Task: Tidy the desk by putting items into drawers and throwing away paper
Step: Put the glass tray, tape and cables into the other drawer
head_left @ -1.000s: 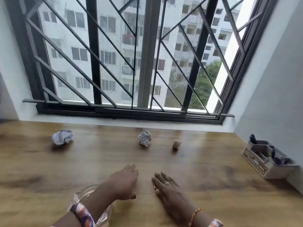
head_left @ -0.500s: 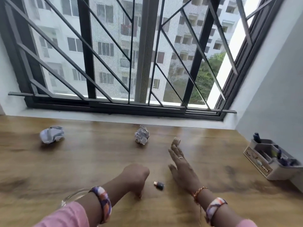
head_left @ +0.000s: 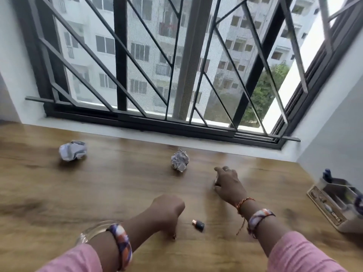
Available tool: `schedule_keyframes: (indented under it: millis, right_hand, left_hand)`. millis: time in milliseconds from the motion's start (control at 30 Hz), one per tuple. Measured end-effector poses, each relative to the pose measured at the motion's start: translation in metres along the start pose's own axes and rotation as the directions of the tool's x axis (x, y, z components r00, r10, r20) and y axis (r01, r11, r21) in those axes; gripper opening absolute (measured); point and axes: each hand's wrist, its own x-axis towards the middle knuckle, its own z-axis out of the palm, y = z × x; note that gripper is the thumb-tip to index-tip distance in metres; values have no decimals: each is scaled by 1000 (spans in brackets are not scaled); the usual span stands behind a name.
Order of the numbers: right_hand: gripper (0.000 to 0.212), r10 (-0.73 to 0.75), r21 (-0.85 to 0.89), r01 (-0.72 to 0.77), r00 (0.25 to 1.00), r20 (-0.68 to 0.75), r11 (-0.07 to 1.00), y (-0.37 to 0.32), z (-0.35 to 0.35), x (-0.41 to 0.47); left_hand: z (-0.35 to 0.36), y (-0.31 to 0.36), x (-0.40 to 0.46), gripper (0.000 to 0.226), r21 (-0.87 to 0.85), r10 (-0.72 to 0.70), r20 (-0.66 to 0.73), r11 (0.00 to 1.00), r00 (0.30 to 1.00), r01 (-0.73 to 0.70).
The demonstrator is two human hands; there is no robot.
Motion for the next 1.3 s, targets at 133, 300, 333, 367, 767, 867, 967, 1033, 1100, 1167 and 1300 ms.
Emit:
schedule_keyframes:
  millis: [133,300,333,367,767,867,967,1033,1100,1167,1300]
  right_hand:
    - [30,136,48,-136,991,8,990,5,-5,-13]
    - [24,207,23,-206,978,-4,978,29,-9,-37]
    - [23,215,16,-215,977,0,977,31,-8,-41]
    - [22,216,17,-216,976,5,976,32,-8,-43]
    - [30,-227,255,266,958,-172,929,-9,55,-95]
    - [33,-229,213,266,956,-181,940,-7,58,-96]
    - [42,-234,190,278,946,-223,942,-11,53,-97]
    - [50,-257,171,300,938,-233,939,-12,51,-98]
    - [55,-271,148,314,929,-253,938,-12,50,-99]
    - [60,-275,131,318,923,-269,939,-14,48,-99]
    - [54,-310,85,339,918,-249,937,-15,49,-101]
  left_hand:
    - [4,2,0,40,8,-3,-7,1000,1000,3]
    - [16,-5,-3,36,-78,5,-37,997,999,-8]
    - [20,-8,-4,37,-116,12,-50,993,999,-18]
    - [23,-11,-5,36,-154,20,-68,988,998,-30]
    - [37,-17,-15,66,-236,48,-118,969,992,-75]
    - [39,-16,-18,65,-185,24,-108,982,994,-44]
    - [43,-11,-21,53,-101,-32,-99,995,995,22]
    - [41,-11,-31,45,-27,-63,-80,998,995,61]
    - [32,-19,-48,46,-13,-83,-59,996,995,83]
    - [23,-33,-73,67,-64,-164,-26,985,986,162]
    - [30,-56,-119,109,-156,-321,58,932,945,326]
